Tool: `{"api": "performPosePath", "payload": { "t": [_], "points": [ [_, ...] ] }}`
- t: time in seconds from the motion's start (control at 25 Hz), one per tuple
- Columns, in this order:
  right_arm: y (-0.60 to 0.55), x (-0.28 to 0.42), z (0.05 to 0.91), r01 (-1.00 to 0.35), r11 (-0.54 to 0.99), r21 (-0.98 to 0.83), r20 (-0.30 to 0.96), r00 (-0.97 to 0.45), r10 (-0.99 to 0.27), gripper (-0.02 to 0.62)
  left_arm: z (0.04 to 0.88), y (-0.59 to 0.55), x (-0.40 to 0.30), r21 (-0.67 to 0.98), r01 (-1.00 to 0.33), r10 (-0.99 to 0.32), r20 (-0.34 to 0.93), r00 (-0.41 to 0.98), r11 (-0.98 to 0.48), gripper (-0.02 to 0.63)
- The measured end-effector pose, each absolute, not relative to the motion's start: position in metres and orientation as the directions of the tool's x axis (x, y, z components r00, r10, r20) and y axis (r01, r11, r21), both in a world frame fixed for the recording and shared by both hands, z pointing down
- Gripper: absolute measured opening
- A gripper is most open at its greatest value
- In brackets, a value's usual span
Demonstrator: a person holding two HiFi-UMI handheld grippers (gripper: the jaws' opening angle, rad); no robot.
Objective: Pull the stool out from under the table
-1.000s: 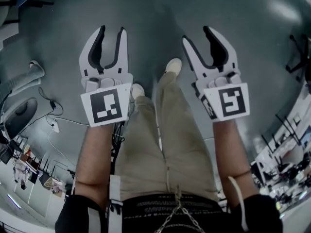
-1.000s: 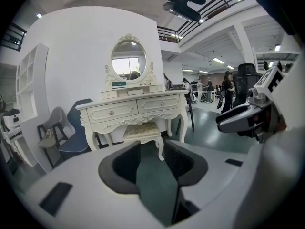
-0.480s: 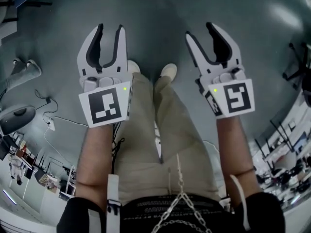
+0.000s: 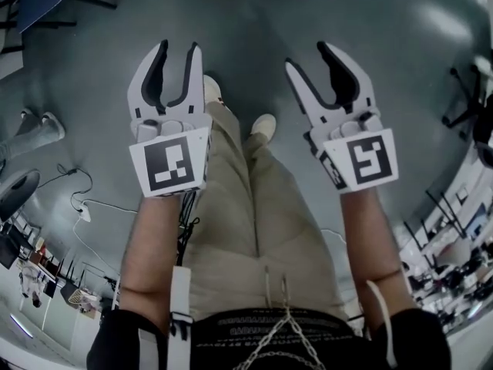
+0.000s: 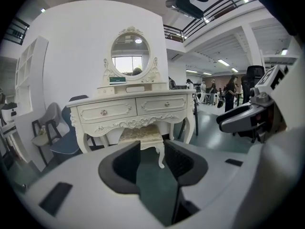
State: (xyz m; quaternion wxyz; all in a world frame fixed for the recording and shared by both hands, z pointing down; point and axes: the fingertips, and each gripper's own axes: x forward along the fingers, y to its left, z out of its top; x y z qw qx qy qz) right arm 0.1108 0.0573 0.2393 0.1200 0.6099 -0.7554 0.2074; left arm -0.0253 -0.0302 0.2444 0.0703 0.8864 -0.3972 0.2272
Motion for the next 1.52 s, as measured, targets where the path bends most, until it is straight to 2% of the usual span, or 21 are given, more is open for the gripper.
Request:
{"api": "performPosePath", "payload": {
  "t": [1.16,1.4,1.52],
  "points": [
    [-0.075,0.102,0.248,-0.991,0.012,-0.133,0.465,-0.073,-0.882,0.199,0.272,-0.175,-0.05,-0.05,-0.633,-0.559,0.525,0.641,-0.773,0.155],
    [-0.089,0.112,0.238,-0.992,-0.005,-0.124,0.457,-0.052,-0.888,0.199,0.268,-0.193,-0.052,-0.114,-0.572,-0.531,0.551,0.644,-0.812,0.161],
    [-0.097,0.124,0.249,-0.992,-0.014,-0.126,0.463,-0.046,-0.885,0.202,0.267,-0.201,-0.047,-0.087,-0.609,-0.558,0.518,0.648,-0.788,0.161]
  ]
}}
